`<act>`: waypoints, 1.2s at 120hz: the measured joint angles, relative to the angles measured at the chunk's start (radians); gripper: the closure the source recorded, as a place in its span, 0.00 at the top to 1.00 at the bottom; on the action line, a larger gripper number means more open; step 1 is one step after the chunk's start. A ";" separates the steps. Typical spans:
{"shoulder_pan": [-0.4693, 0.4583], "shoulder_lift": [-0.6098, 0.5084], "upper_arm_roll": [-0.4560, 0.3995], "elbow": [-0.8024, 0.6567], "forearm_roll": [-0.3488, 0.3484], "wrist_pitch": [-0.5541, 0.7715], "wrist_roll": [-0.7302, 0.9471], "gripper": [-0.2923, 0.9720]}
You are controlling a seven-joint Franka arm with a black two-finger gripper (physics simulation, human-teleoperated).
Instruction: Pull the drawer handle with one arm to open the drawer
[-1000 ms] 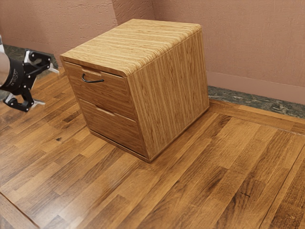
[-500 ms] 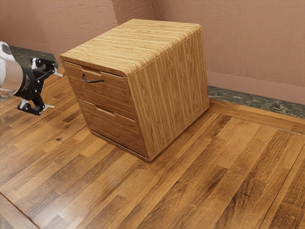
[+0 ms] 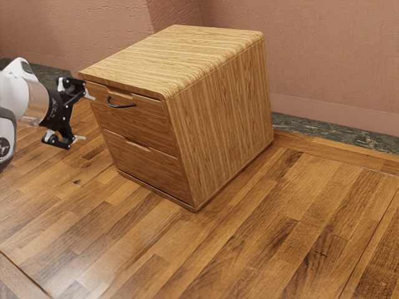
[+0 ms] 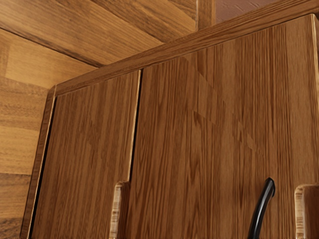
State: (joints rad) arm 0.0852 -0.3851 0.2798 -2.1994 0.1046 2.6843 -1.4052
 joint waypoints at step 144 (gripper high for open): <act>-0.026 0.137 -0.006 0.080 -0.019 0.050 -0.034 0.77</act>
State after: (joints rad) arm 0.0589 -0.2478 0.2736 -2.1193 0.0856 2.7340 -1.4395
